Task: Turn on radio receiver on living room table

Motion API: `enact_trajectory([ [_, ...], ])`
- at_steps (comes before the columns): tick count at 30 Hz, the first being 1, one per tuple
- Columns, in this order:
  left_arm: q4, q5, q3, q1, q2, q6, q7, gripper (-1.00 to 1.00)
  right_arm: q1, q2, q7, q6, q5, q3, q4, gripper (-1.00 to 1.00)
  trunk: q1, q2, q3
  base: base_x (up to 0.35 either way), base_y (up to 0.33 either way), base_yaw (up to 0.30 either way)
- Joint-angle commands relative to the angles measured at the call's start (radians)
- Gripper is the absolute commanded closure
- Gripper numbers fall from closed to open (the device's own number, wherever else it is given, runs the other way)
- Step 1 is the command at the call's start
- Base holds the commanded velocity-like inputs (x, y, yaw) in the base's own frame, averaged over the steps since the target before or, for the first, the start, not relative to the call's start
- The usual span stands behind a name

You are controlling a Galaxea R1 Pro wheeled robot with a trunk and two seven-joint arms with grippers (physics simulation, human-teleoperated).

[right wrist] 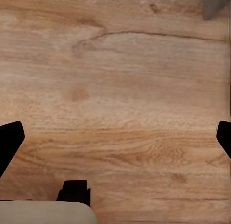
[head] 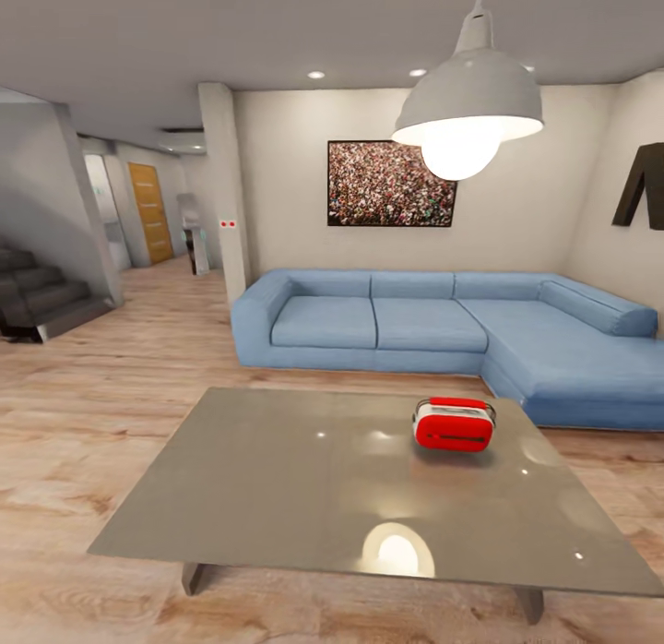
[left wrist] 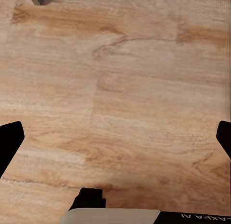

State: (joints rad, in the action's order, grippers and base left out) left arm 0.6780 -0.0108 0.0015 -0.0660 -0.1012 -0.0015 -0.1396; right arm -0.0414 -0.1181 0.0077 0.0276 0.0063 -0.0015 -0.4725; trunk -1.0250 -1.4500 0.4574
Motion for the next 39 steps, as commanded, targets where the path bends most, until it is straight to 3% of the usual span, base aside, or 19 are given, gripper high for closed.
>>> enact_trajectory([
  [1,0.0,0.0,0.0,0.0,0.0,0.0,0.0,-1.0,0.0,0.0,0.0,0.0,0.0,0.0,0.0,-1.0,0.0,0.0,0.0,0.0,0.0,-0.276],
  [16,0.0,0.0,0.0,0.0,0.0,0.0,0.0,-1.0,0.0,0.0,0.0,0.0,0.0,0.0,0.0,-1.0,0.0,0.0,0.0,0.0,0.0,-0.244],
  [39,0.0,0.0,0.0,0.0,0.0,0.0,0.0,-1.0,0.0,0.0,0.0,0.001,0.0,0.0,0.0,-1.0,0.0,0.0,0.0,0.014,-0.008,-0.005],
])
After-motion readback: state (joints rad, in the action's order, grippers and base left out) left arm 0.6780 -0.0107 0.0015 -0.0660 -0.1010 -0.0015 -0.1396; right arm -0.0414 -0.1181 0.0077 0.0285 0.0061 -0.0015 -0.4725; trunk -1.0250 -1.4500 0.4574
